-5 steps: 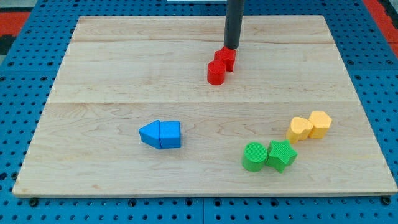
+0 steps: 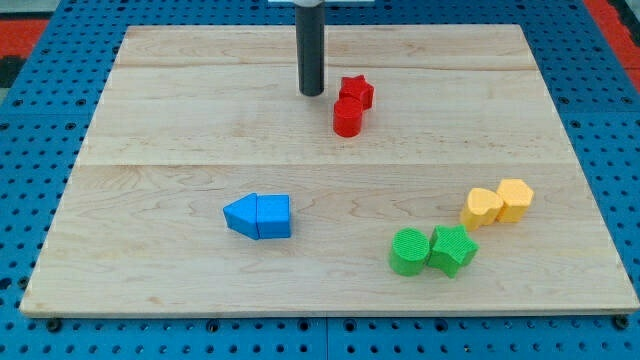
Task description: Push red circle slightly right and a bit left
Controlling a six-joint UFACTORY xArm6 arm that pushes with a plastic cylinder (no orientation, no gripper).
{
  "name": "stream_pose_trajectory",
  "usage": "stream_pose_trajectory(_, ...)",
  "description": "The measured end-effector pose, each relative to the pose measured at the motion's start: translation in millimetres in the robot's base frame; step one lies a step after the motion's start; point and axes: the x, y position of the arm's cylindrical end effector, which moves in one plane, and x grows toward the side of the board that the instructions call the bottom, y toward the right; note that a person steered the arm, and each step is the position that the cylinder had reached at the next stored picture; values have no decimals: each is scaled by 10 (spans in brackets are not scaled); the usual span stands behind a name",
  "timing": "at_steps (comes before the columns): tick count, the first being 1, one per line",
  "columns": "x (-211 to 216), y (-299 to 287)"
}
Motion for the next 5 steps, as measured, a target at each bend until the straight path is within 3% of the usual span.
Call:
stream_pose_trajectory(1, 299, -36)
stream_pose_trajectory(5, 410, 166)
